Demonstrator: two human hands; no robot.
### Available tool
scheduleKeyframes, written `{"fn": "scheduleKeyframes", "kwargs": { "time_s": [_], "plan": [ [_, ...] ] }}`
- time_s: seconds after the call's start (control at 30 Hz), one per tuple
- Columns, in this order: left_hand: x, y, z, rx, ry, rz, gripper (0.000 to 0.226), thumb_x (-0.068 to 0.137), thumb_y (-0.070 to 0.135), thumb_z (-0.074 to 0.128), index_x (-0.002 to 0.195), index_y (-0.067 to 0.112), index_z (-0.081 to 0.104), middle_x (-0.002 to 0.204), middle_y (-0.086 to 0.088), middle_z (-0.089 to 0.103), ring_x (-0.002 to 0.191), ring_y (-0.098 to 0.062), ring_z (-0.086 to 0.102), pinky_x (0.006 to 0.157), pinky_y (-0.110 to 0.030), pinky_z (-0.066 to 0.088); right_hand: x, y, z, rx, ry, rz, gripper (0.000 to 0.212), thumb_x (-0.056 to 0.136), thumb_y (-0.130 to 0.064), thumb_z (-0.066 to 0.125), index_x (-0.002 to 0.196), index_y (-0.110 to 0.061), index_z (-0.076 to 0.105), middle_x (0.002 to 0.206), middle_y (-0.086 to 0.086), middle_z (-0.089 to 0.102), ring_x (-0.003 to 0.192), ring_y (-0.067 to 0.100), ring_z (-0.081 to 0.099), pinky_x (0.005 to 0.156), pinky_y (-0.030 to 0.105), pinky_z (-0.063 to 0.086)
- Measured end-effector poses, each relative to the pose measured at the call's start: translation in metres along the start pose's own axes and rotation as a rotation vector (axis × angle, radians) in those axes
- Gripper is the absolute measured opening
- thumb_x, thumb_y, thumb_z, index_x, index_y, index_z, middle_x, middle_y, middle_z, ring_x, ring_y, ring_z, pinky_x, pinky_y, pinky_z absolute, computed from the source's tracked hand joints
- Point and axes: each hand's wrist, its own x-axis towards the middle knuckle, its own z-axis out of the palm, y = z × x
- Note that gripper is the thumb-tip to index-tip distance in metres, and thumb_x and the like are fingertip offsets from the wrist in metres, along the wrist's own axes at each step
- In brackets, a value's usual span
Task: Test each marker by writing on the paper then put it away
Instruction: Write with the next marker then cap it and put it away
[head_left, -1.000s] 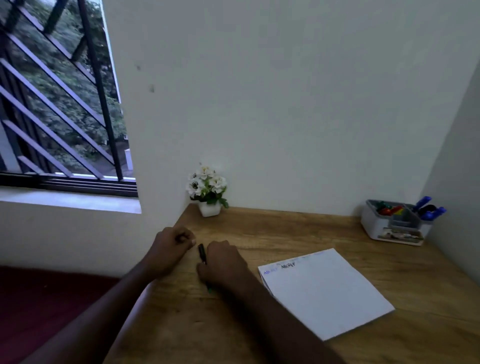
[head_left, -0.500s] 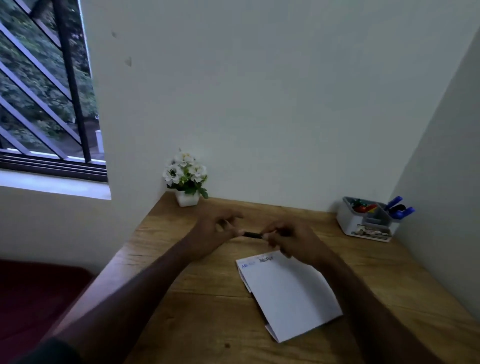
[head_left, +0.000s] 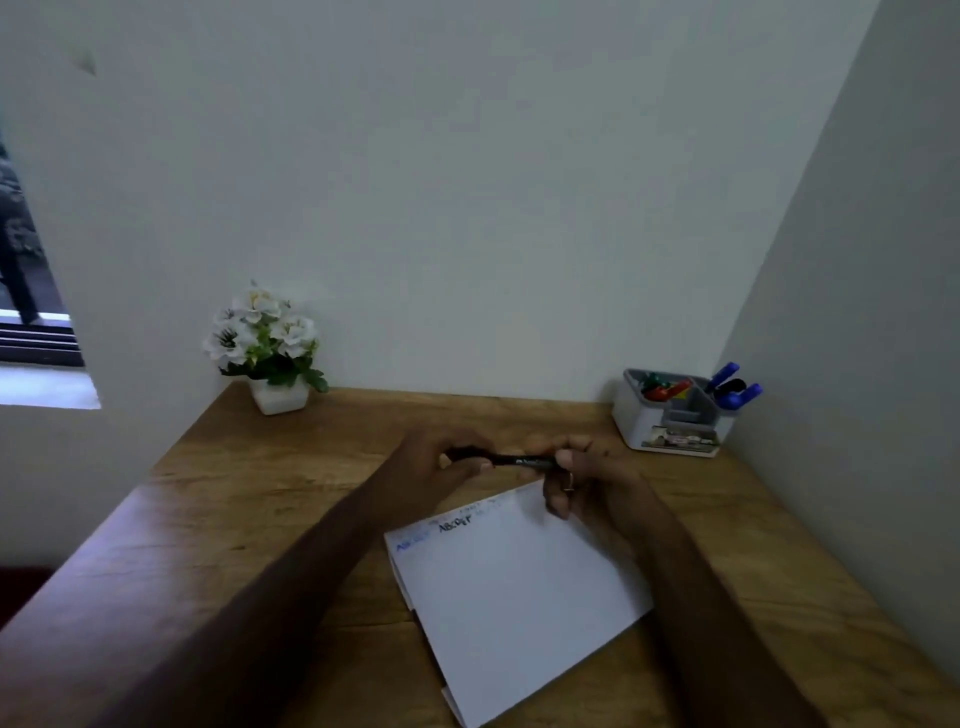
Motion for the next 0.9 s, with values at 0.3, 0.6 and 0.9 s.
{"fn": "scheduleKeyframes", "kwargs": {
  "time_s": [0.3,0.6,0.9],
  "plan": [
    [-0.007,0.017,0.004,-0.188,-0.226,-0.113,0.02,0.094,0.017,0.061,0.109,0.022,0.073,0.082,-0.003,0.071,0.074,-0.018,0.065,0.069,-0.028,0.05,0.01,0.014,0.033,-0.177,0.185,-0.054,0.056,0.094,-0.04,0.058,0.078,0.013,0.054,0.056,0.015,0.047,0.039,0.015,0.033,0.046,0.028,0.023],
    [-0.01,0.029,-0.013,-0.44,-0.463,-0.2,0.028,0.095,0.015,0.058,0.121,0.014,0.067,0.087,-0.033,0.061,0.077,-0.029,0.049,0.072,-0.037,0.04,0.001,0.007,0.034,-0.064,0.099,-0.015,0.037,0.092,-0.032,0.058,0.07,-0.005,0.072,0.051,0.014,0.058,0.034,0.014,0.036,0.047,0.025,0.026],
    [-0.015,0.022,-0.03,-0.342,-0.372,-0.291,0.042,0.091,0.012,0.064,0.128,0.031,0.057,0.085,-0.011,0.068,0.074,-0.011,0.061,0.07,-0.018,0.045,-0.003,-0.007,0.013,0.189,0.175,-0.109,0.039,0.094,-0.034,0.049,0.081,-0.003,0.069,0.057,0.015,0.062,0.035,0.015,0.047,0.041,0.022,0.034]
  ]
}}
